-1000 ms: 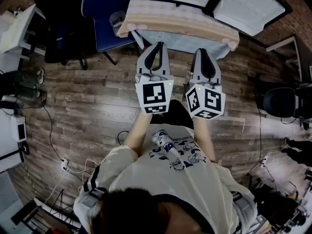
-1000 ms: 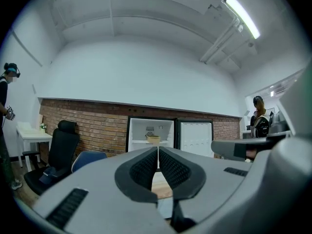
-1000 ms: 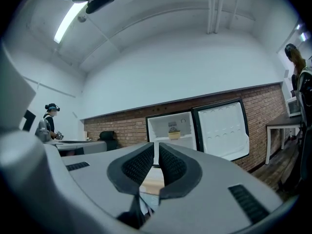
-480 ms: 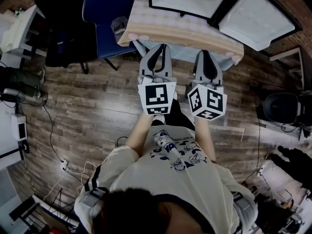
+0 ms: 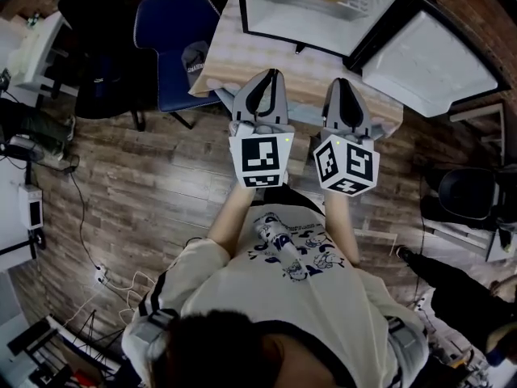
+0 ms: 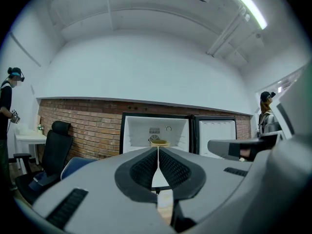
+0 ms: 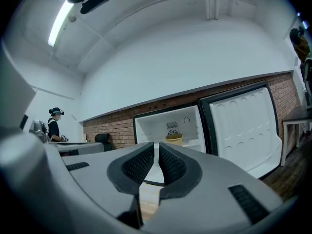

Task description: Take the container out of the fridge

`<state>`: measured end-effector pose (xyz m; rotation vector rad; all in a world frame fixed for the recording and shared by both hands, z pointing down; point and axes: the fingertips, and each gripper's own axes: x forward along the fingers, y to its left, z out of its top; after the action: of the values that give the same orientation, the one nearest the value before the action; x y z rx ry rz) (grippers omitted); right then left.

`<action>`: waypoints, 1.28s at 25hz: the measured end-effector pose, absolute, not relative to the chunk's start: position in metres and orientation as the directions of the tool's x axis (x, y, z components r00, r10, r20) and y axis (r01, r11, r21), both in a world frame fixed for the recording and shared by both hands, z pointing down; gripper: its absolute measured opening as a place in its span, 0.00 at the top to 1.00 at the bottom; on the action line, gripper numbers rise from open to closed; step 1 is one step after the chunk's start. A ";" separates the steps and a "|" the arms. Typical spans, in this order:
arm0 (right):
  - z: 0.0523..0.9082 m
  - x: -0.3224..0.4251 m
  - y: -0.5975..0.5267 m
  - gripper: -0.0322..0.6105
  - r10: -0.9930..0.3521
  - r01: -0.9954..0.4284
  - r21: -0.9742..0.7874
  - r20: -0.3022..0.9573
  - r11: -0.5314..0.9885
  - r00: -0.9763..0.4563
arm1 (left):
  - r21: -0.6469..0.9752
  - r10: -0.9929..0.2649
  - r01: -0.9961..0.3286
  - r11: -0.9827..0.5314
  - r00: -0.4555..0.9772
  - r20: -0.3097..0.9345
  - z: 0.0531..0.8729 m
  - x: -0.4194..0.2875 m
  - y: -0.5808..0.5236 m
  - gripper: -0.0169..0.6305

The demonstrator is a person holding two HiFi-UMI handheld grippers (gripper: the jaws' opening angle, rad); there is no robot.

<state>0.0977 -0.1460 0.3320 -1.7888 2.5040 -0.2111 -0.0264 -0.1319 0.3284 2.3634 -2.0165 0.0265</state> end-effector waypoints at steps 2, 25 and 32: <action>0.331 0.101 -0.164 0.87 -0.943 -0.935 -0.142 0.032 0.324 -0.332 | 0.016 -0.988 -0.989 -0.147 0.148 0.033 0.328 -0.023 -0.149 0.94; 0.343 0.104 -0.324 0.87 -0.948 -0.936 -0.187 0.060 0.298 -0.314 | 0.018 -0.983 -0.986 -0.167 0.168 0.073 0.341 -0.020 -0.311 0.94; 0.347 0.104 -0.377 0.87 -0.967 -0.951 -0.207 0.067 0.228 -0.246 | 0.017 -0.974 -0.978 -0.207 0.208 0.086 0.346 -0.030 -0.368 0.94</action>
<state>0.1037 -0.3775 0.3467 -1.8801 2.4010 -0.3154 -0.0302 -0.3677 0.3459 2.3882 -1.9334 0.0869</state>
